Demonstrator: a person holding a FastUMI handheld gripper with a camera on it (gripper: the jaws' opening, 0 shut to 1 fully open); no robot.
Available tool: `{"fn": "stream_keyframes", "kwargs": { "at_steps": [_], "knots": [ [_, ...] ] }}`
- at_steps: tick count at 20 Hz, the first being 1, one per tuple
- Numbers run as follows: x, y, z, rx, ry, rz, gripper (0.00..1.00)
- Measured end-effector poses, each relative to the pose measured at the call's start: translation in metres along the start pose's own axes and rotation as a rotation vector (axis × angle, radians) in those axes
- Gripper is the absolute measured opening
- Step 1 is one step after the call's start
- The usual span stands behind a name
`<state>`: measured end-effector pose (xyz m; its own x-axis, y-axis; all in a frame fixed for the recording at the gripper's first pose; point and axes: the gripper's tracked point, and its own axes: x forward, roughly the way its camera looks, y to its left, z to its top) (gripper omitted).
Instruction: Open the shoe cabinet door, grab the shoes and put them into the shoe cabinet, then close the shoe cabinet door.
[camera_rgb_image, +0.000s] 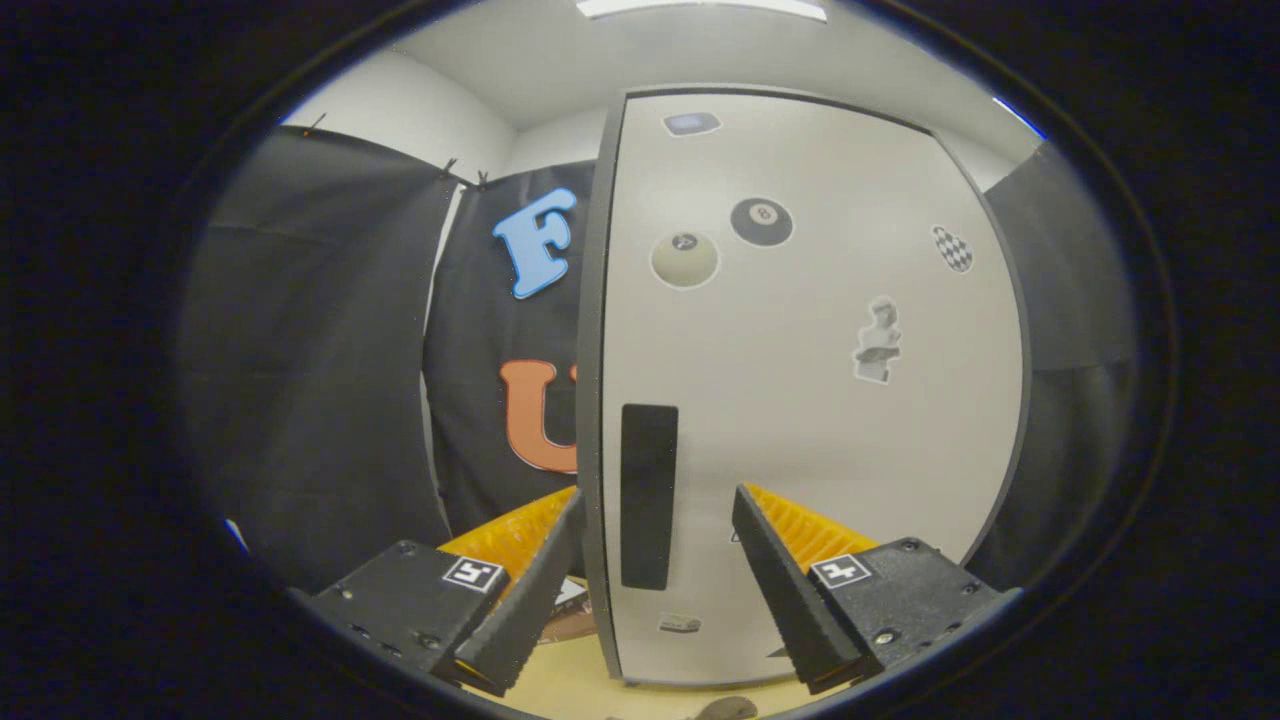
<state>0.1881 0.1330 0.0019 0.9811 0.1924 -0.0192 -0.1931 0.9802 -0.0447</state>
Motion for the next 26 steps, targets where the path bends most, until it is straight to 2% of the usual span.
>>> {"fn": "stream_keyframes", "kwargs": {
  "at_steps": [1, 3, 4, 6, 10, 14, 17, 26],
  "knots": [
    [0.008, 0.000, -0.003, 0.000, 0.010, -0.004, 0.95],
    [0.021, 0.003, -0.010, -0.007, 0.034, 0.007, 0.78],
    [0.026, 0.003, -0.013, -0.017, 0.048, 0.004, 0.63],
    [0.033, 0.009, -0.016, -0.017, 0.050, 0.024, 0.55],
    [0.030, 0.005, -0.018, 0.021, 0.056, -0.014, 0.36],
    [0.016, 0.004, -0.018, 0.037, 0.045, 0.043, 0.33],
    [-0.012, 0.011, -0.013, 0.039, 0.044, 0.090, 0.33],
    [-0.058, -0.009, -0.013, 0.053, 0.050, 0.216, 0.33]
  ]
}}
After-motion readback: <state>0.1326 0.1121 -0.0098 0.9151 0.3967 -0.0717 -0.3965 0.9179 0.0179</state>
